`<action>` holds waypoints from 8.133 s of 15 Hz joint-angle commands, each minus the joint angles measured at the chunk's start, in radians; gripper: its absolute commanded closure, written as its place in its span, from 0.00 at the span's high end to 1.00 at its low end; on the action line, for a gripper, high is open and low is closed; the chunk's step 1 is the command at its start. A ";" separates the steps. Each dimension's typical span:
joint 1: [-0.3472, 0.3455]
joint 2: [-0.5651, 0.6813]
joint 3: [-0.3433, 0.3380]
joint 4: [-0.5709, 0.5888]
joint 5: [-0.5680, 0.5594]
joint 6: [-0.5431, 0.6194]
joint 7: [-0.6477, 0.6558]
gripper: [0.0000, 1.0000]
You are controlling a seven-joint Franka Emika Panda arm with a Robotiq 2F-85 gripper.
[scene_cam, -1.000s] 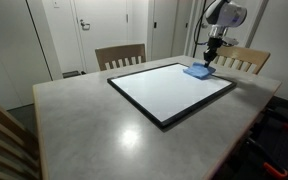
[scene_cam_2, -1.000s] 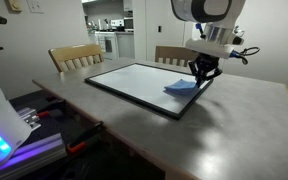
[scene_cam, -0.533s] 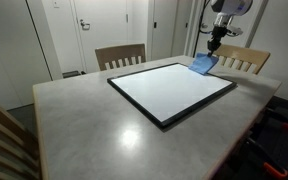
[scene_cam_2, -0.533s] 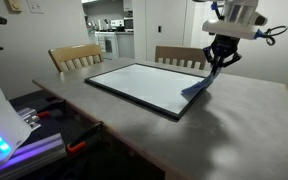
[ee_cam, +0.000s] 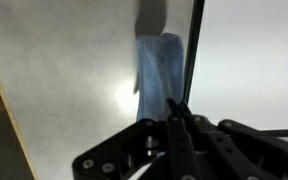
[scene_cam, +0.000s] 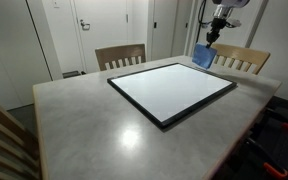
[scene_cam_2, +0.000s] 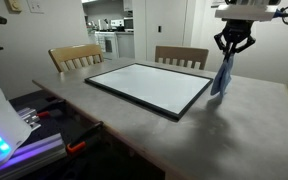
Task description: Pick up the light blue towel and wipe the white board on the table with it.
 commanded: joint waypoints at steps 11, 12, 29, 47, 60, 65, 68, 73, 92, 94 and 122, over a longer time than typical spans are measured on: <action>-0.012 0.253 0.095 0.297 0.032 -0.158 -0.098 0.01; -0.009 0.266 0.103 0.302 0.035 -0.164 -0.097 0.01; 0.024 0.312 0.179 0.288 0.140 -0.295 -0.068 0.01; 0.086 0.286 0.183 0.175 0.149 -0.274 -0.058 0.01; 0.143 0.301 0.189 0.157 0.152 -0.214 -0.045 0.01; 0.168 0.297 0.206 0.151 0.153 -0.183 -0.018 0.01; 0.188 0.299 0.217 0.146 0.150 -0.165 0.001 0.01; 0.220 0.305 0.234 0.142 0.149 -0.150 0.041 0.01; 0.335 0.325 0.266 0.150 0.129 -0.157 0.070 0.01; 0.342 0.333 0.268 0.162 0.126 -0.165 0.070 0.01; 0.504 0.454 0.324 0.346 0.076 -0.258 0.083 0.01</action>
